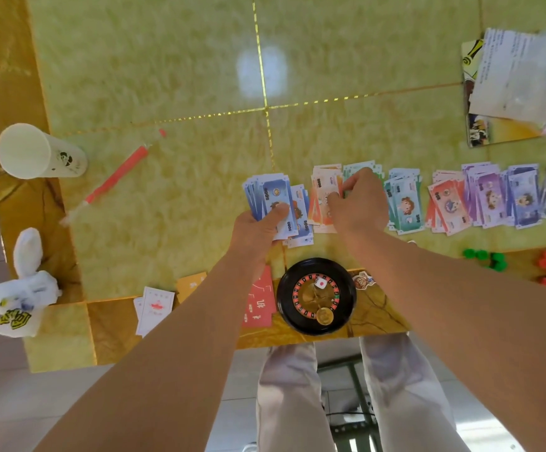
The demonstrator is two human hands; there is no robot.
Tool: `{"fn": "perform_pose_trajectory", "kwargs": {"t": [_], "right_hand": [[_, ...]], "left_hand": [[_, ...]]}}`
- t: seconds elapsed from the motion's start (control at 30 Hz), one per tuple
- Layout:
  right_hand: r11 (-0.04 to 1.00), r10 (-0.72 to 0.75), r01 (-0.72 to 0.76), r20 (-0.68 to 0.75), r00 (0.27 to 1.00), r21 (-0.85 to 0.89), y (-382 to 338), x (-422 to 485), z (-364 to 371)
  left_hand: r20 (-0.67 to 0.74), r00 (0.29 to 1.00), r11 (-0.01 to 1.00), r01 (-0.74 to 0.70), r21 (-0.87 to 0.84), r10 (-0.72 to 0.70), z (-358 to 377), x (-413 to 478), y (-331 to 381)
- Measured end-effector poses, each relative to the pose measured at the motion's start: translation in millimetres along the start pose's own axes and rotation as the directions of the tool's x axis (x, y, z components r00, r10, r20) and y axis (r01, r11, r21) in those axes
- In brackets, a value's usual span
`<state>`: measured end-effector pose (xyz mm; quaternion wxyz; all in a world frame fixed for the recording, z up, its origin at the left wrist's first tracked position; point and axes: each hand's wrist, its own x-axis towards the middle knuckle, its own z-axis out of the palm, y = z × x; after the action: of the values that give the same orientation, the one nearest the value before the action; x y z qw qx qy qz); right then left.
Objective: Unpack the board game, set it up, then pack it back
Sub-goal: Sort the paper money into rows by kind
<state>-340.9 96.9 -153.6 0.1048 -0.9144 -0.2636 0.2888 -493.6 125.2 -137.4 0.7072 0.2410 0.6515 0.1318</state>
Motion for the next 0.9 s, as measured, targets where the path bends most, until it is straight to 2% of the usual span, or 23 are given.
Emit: {"fn": "perform_pose_trajectory", "kwargs": {"t": [0.07,0.1,0.17,0.23,0.33,0.47,0.63,0.8,0.9], "right_hand": [[0.994,-0.069,0.07,-0.021,0.997,0.086,1.0,-1.4,-2.7],[0.977,-0.105,0.104,-0.002,0.994,0.184,1.0,-3.5,-3.6],[0.907,-0.178,0.123,0.102,0.979,0.403,-0.8,-7.2,-7.8],[0.848,-0.229,0.075,0.236,0.944,0.525,-0.7,-8.3,-16.8],[0.828,-0.263,0.019,0.358,0.896,0.561,3.7,-7.2,-25.0],[0.818,-0.225,-0.051,0.4,0.888,0.573,13.7,-4.5,-40.3],[0.774,-0.174,-0.191,0.494,0.852,0.603,23.5,-5.1,-49.3],[0.786,-0.175,-0.204,0.526,0.832,0.584,29.1,-8.0,-50.9],[0.785,-0.205,-0.216,0.572,0.795,0.581,28.3,-11.4,-48.9]], "left_hand": [[0.008,1.0,1.0,0.008,0.012,-0.008,5.0,-1.9,1.1],[0.015,1.0,1.0,0.007,0.02,-0.007,7.6,-3.2,1.5],[0.039,0.999,0.999,0.0,0.039,-0.002,14.7,-5.8,2.9],[0.076,0.997,0.998,-0.009,0.063,0.004,24.6,-9.4,4.7],[0.107,0.994,0.996,-0.001,0.095,-0.01,36.6,-14.4,7.0],[0.114,0.993,0.999,0.044,-0.017,-0.042,50.0,-21.9,9.3],[0.073,0.997,0.997,-0.024,0.075,0.019,56.3,-27.6,4.1],[0.063,0.998,0.997,-0.032,0.065,0.028,54.0,-29.9,-3.7],[0.049,0.998,0.994,0.043,0.097,-0.048,57.9,-32.8,-3.9]]}}
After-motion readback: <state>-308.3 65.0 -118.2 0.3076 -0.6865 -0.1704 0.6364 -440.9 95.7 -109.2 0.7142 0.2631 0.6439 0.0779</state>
